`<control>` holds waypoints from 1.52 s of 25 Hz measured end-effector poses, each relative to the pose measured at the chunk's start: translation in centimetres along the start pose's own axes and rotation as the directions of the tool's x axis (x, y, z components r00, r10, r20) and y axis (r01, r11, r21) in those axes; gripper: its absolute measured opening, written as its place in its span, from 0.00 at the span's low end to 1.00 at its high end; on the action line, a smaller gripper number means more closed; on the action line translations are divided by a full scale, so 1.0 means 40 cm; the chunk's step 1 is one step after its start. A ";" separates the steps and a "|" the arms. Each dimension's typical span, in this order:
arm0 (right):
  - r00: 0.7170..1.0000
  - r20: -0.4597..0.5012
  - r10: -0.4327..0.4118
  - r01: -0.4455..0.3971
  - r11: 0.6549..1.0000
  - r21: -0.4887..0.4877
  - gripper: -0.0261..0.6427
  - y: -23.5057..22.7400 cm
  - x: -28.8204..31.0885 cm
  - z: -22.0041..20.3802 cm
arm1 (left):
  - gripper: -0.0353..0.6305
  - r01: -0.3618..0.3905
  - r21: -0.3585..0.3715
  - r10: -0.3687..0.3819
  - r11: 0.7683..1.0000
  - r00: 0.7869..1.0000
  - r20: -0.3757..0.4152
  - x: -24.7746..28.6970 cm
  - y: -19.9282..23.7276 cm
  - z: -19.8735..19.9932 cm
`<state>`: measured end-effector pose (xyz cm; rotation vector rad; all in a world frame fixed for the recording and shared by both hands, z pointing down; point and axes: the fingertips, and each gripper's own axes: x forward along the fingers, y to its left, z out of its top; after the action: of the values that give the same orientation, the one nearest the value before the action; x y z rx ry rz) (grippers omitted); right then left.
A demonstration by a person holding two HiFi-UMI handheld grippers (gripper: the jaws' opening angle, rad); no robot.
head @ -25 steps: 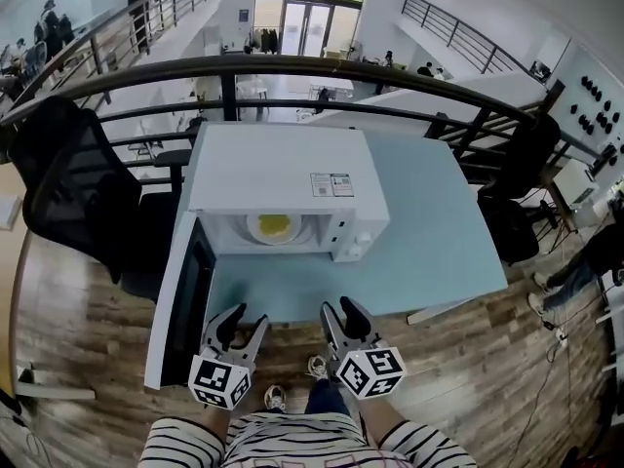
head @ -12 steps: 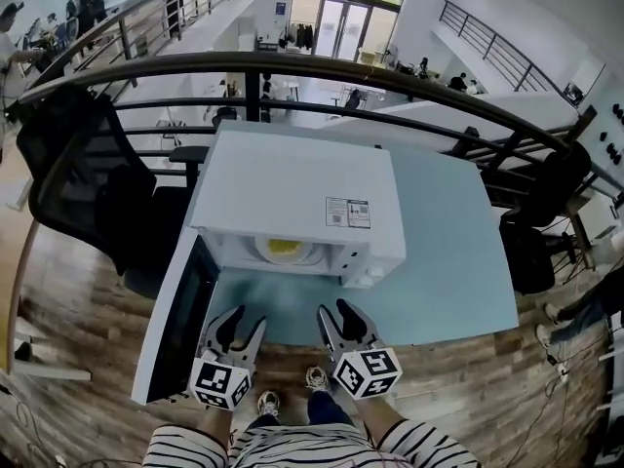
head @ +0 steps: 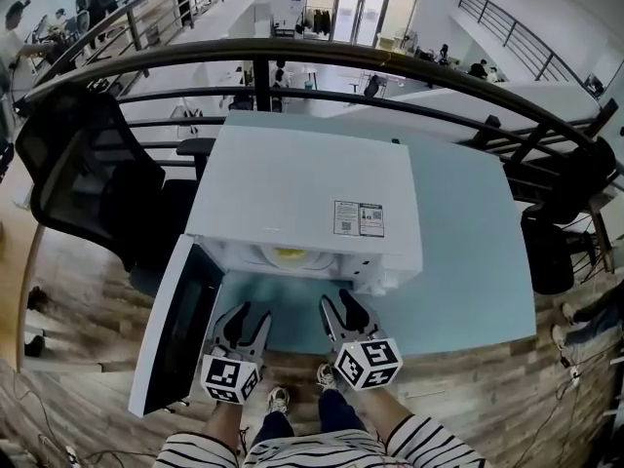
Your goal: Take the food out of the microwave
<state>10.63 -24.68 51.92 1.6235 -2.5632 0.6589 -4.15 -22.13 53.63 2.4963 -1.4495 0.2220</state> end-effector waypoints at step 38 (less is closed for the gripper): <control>0.984 -0.031 -0.173 0.175 0.984 0.037 0.31 -0.082 0.295 -0.080 | 0.35 -0.024 -0.052 0.020 0.998 0.997 -0.079 0.320 0.157 -0.004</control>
<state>7.54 -34.78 58.90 1.8107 -2.3682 0.7160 -3.27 -35.73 57.85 2.4033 -1.4333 0.2782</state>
